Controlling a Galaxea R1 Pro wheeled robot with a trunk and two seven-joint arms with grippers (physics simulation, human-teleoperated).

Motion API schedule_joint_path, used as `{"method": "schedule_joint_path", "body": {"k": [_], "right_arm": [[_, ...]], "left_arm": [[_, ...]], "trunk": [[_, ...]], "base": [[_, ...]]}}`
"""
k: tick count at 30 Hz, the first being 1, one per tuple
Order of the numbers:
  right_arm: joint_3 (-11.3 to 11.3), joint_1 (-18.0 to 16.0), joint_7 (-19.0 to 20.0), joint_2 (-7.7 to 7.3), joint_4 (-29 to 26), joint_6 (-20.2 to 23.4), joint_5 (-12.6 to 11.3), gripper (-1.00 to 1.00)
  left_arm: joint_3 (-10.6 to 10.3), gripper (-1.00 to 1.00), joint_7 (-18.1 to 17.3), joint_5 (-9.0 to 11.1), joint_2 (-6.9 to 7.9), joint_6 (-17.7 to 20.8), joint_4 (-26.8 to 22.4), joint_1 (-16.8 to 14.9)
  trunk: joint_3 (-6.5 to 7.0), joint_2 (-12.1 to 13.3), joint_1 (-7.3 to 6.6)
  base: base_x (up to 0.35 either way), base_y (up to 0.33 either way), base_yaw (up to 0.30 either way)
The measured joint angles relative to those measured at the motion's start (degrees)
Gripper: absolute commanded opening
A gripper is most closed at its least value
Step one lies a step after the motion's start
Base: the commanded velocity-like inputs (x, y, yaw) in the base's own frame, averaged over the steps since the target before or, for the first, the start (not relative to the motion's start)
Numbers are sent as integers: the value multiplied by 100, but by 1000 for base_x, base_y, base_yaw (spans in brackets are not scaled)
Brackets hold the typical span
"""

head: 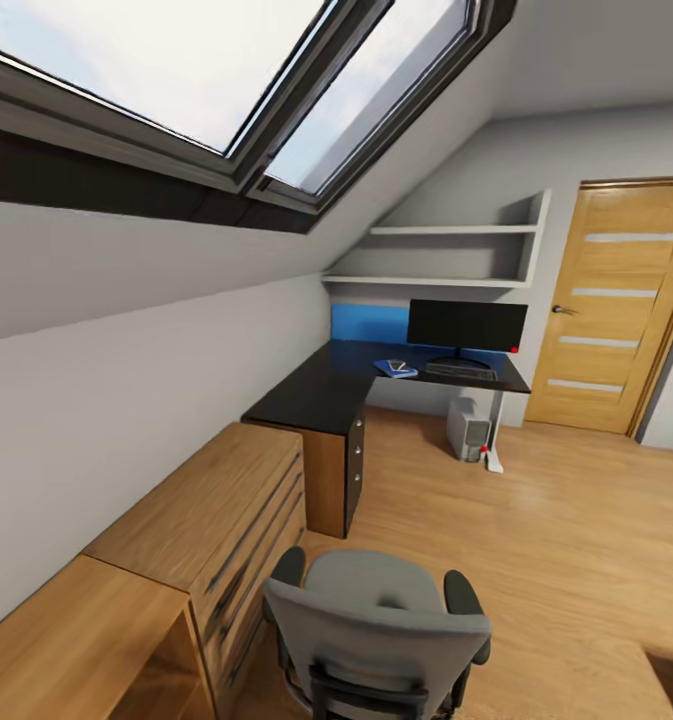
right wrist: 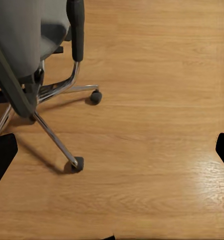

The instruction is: In the bedroom, organize the workspace by keeping the computer under the desk, ensuring the monitor is on the desk, placing the keyboard on the desk next to the monitor, placing the mouse on the desk next to the keyboard, moving the folder from the swivel chair onto the desk next to the mouse, stacking the notebook on top of the folder with the pen on top of the notebook, and positioning the swivel chair next to the desk.

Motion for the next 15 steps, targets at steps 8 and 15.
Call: {"method": "schedule_joint_path", "body": {"k": [8,15], "right_arm": [[0,0,0,-2,0,-1,0,100],[-1,0,0,-2,0,0,0,100]], "left_arm": [[0,100,0,2,0,5,0,0],[0,100,0,2,0,5,0,0]], "trunk": [[30,0,0],[56,0,1]], "base": [[0,118,-265],[-57,111,-265]]}}
